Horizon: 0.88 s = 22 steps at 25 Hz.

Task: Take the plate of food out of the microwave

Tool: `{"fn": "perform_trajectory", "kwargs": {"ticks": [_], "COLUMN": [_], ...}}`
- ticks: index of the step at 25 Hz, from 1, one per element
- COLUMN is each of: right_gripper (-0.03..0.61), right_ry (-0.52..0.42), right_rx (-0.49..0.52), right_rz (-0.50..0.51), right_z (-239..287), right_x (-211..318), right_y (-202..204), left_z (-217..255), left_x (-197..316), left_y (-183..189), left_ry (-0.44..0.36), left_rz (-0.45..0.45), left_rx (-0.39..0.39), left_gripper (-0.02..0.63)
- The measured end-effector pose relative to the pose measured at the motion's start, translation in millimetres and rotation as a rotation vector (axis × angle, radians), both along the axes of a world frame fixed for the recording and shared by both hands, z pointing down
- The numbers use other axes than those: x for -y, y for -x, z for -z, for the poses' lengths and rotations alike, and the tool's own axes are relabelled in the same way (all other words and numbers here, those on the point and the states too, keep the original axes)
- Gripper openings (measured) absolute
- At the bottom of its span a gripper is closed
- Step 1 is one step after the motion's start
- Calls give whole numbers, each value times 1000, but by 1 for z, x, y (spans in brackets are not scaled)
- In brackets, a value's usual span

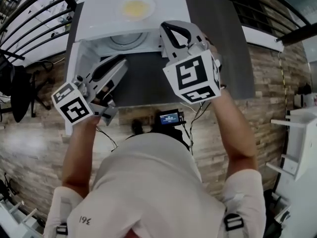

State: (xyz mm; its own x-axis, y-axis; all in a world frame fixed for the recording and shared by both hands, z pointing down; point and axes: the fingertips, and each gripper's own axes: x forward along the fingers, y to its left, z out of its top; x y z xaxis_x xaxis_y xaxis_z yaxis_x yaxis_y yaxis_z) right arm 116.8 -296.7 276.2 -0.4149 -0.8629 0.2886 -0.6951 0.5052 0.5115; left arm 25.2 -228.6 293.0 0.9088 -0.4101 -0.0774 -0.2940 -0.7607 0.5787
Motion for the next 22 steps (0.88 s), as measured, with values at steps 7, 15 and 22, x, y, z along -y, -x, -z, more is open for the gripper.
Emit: {"fn": "perform_trajectory", "kwargs": {"ticks": [7, 15, 22], "right_gripper": [2, 2, 2], "right_ry": [4, 56, 109], "right_rx": [108, 245, 298], "right_rz": [-52, -105, -114], "right_z": [-1, -15, -40], "right_x": [-32, -54, -75], "right_y": [-7, -13, -6], "left_z": [-6, -22, -41], "left_x": [-24, -37, -54], "left_y": [3, 13, 19], "left_ry": [-7, 23, 50], "left_rz": [11, 49, 77], "left_rx": [-9, -17, -12], "left_gripper": [75, 37, 6]}}
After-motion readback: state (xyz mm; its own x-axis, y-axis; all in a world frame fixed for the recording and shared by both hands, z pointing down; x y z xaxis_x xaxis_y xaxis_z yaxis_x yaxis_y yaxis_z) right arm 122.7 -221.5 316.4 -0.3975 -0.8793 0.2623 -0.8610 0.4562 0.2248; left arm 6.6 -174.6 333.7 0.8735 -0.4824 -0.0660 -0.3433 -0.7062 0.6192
